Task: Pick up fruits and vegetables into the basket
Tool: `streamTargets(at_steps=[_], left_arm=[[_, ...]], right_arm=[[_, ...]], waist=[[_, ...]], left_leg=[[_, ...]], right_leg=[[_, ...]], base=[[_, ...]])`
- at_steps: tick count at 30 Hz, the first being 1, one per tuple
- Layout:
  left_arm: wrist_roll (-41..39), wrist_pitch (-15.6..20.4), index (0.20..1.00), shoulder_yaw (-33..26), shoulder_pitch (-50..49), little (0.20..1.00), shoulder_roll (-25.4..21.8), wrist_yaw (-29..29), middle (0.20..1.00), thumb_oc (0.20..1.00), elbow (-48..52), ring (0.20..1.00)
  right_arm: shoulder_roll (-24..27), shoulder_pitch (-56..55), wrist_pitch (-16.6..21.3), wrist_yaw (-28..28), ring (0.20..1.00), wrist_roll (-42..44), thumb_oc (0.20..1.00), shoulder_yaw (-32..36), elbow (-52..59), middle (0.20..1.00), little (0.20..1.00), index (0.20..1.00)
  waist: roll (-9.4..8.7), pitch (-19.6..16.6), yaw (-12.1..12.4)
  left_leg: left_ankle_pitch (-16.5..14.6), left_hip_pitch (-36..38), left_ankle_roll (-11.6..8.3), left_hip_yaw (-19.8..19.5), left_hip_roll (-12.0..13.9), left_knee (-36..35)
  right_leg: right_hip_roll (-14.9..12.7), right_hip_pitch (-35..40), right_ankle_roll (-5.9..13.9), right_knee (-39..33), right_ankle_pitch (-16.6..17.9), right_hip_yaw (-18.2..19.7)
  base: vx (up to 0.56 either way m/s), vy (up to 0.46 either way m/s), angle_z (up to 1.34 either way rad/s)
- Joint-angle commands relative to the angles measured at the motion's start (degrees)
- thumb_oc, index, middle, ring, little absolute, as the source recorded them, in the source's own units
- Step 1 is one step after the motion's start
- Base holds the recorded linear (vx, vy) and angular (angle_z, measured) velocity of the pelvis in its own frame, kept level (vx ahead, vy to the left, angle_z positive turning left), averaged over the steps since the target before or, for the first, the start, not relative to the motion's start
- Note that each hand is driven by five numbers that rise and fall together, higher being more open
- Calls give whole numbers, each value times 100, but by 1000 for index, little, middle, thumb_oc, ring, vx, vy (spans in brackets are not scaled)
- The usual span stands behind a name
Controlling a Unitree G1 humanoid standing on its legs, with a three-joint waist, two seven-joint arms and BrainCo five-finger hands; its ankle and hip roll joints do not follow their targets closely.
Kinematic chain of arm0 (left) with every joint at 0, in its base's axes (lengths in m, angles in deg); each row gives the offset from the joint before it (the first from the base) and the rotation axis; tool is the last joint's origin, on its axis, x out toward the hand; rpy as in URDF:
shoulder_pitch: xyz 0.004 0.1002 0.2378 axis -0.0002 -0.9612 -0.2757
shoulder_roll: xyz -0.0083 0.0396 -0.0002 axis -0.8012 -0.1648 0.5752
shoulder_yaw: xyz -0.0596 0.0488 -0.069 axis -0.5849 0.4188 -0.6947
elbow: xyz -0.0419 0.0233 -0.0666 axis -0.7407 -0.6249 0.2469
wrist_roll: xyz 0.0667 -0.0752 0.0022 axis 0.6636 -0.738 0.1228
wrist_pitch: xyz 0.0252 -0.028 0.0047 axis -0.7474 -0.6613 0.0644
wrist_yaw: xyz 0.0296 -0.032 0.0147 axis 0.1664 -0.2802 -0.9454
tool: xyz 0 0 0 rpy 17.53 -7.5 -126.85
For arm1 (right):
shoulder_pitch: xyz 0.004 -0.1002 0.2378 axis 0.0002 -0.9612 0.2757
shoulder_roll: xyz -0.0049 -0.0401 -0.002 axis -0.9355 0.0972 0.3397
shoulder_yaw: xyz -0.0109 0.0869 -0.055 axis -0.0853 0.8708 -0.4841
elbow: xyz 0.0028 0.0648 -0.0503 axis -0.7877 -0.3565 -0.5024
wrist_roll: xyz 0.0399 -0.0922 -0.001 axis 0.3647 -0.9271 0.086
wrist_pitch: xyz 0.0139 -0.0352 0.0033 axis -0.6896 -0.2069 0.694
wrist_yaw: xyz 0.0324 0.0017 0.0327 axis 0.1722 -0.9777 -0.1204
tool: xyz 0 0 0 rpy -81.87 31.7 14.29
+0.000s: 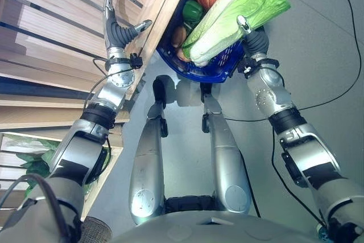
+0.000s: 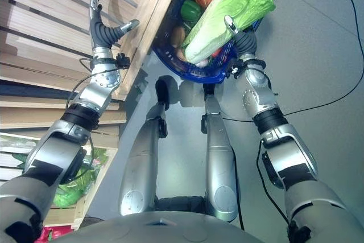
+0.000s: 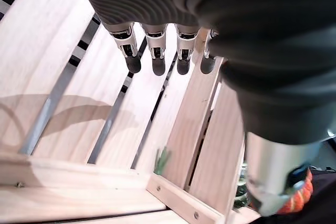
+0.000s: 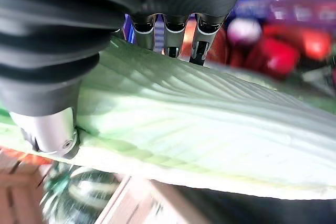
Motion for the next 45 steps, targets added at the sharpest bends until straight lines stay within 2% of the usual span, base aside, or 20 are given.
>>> streamTargets(at_steps=[1,8,17,27,36,39,40,41,45], left_arm=[[-146,81,1000,114,251,1000,-56,-98,1000,1000,-138,1000],[-337,13,1000,245,487,1000,8,-16,1000,1000,-651,1000],[-443,286,1000,402,606,1000,119,44,1000,1000,-911,1000],[-364,456,1000,506,587,1000,276,-135,1000,1000,-801,1000],[-412,455,1000,565,571,1000,299,-238,1000,1000,-659,1000],[-431,481,1000,572,561,1000,291,-243,1000,1000,-628,1000],[-430,483,1000,588,555,1000,298,-270,1000,1000,-613,1000],[-423,479,1000,587,550,1000,309,-281,1000,1000,-603,1000],[-395,510,1000,577,502,1000,327,-305,1000,1000,-592,1000]], right_arm=[[242,448,107,158,200,-230,200,215,-189,200,200,200],[262,1122,-112,289,200,-757,200,91,-1424,200,200,200],[242,1676,-523,463,200,-1198,200,-160,-2609,200,200,200],[257,1883,-1071,802,200,-1129,200,-131,-3126,200,200,200],[336,1998,-1290,938,200,-1176,200,-146,-3358,200,200,200],[376,2004,-1365,972,639,-1209,639,-163,-3389,639,639,639],[374,2005,-1392,1005,896,-1196,896,-177,-3394,896,896,896],[375,2004,-1410,998,1000,-1175,1000,-184,-3406,1000,1000,1000],[391,1993,-1424,1034,1000,-1158,1000,-159,-3433,1000,1000,1000]], waist=[[179,-193,200],[314,-193,294],[488,-193,410],[584,-193,504],[657,-193,522],[670,-193,517],[669,-193,516],[668,-193,514],[668,-193,514]], left_leg=[[-115,12,-225,-125,-241,-120],[-110,-75,-207,-161,-284,-27],[-115,-196,-166,-222,-342,64],[-116,-339,-150,-269,-367,152],[-116,-437,-138,-281,-373,204],[-110,-447,-139,-276,-374,201],[-109,-450,-138,-275,-372,198],[-107,-452,-136,-276,-374,198],[-104,-426,-139,-270,-373,176]], right_leg=[[58,136,254,513,-501,-521],[44,45,227,626,-536,-557],[36,-97,189,750,-586,-586],[42,-239,167,889,-643,-612],[45,-357,167,960,-647,-589],[44,-374,172,956,-637,-582],[48,-373,170,948,-636,-576],[54,-378,168,950,-633,-571],[59,-359,170,937,-630,-572]], base=[[0,0,0],[0,0,0],[5,1,3],[1,0,1],[0,0,0],[0,0,0],[0,0,0],[0,0,0],[0,0,0]])
